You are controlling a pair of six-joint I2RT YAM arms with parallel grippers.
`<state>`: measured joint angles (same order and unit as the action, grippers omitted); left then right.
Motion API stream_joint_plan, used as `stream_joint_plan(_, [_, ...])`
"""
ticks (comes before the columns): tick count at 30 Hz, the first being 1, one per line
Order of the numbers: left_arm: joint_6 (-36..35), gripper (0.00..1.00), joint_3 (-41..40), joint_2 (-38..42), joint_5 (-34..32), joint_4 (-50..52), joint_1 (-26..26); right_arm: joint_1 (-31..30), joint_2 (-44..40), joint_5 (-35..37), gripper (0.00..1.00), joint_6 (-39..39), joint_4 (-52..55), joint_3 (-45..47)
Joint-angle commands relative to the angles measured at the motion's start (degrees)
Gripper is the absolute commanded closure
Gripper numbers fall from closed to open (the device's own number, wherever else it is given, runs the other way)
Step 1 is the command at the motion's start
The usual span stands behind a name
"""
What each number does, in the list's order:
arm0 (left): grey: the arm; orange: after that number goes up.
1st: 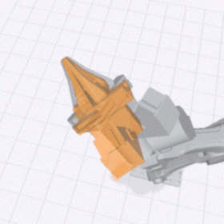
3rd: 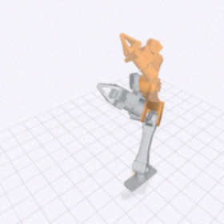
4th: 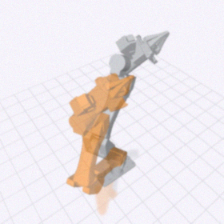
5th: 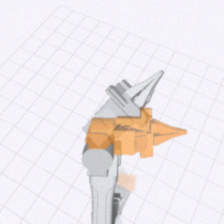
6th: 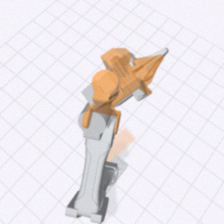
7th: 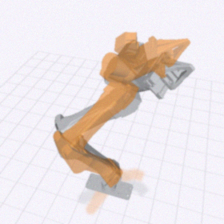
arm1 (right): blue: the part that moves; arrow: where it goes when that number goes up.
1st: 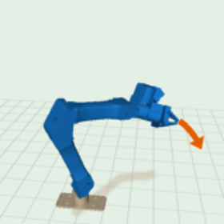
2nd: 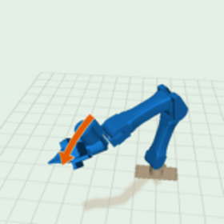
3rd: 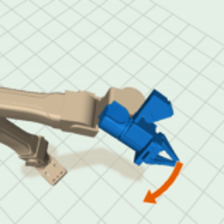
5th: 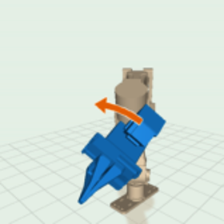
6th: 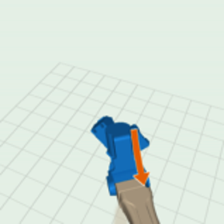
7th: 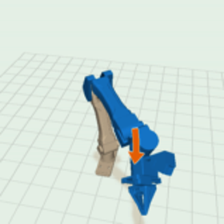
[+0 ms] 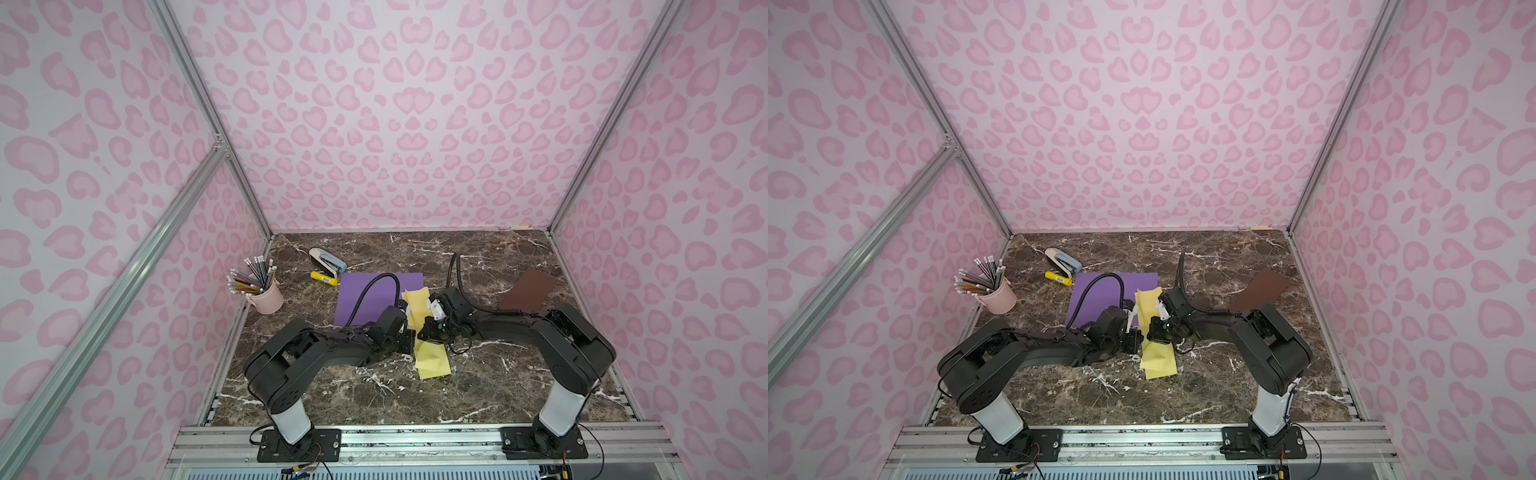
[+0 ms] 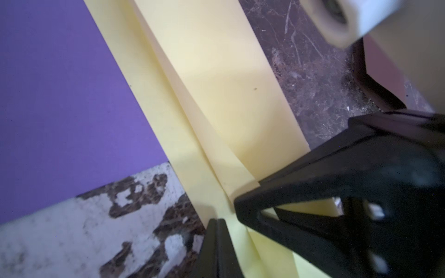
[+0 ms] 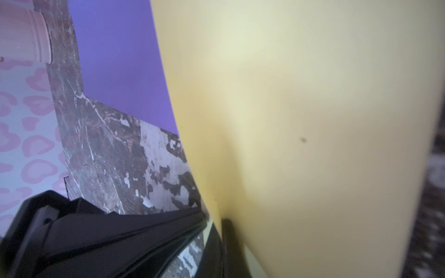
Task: Fold the rectangular paper in half along the long edge
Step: Fold the paper at the center of the board.
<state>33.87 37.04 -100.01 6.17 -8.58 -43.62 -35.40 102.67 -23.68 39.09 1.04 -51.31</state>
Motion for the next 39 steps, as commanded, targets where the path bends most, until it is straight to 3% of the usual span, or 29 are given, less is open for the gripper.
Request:
stream_joint_plan(1, [-0.7, 0.96, 0.1, -0.6, -0.2, 3.7, -0.1, -0.1, 0.5, 1.3, 0.99, -1.3, 0.9, -0.6])
stream_joint_plan(4, [-0.7, 0.96, 0.3, -0.6, -0.4, 4.1, -0.1, -0.4, 0.8, 1.0, 0.92, -1.5, 0.6, -0.5])
stream_joint_plan(8, [-0.5, 0.96, 1.1, 0.9, -0.4, 5.6, 0.3, -0.7, 1.1, 0.9, 0.76, -1.8, 0.9, -0.7])
stream_joint_plan(10, [-0.2, 0.96, 1.0, 3.8, 0.6, 6.1, 2.1, -0.8, 1.1, 1.1, 0.67, -2.2, 1.5, -0.7])
stream_joint_plan(13, [-0.7, 0.96, 1.2, 9.5, 2.2, 7.5, 6.0, -1.0, 0.6, 1.1, 0.63, -2.7, 1.8, -0.4])
stream_joint_plan(17, [-4.0, 0.96, 5.6, 12.0, 0.8, 12.8, 8.1, -0.9, -0.3, 0.9, 0.62, -2.7, 1.2, 0.1])
stream_joint_plan(23, [-4.6, 0.96, 10.8, 7.7, 2.8, 12.8, 8.1, -0.9, -1.0, 1.1, 0.65, -2.1, 0.7, 0.4])
stream_joint_plan(29, [-4.3, 0.96, 13.4, 2.2, 3.0, 12.2, 6.5, 0.2, -1.0, -0.9, 0.78, -0.1, -2.3, 1.9])
stream_joint_plan(39, [-3.9, 0.96, 13.7, 1.0, 2.2, 11.7, 5.5, 1.3, -4.1, -2.1, 0.77, 0.9, -4.4, 2.0])
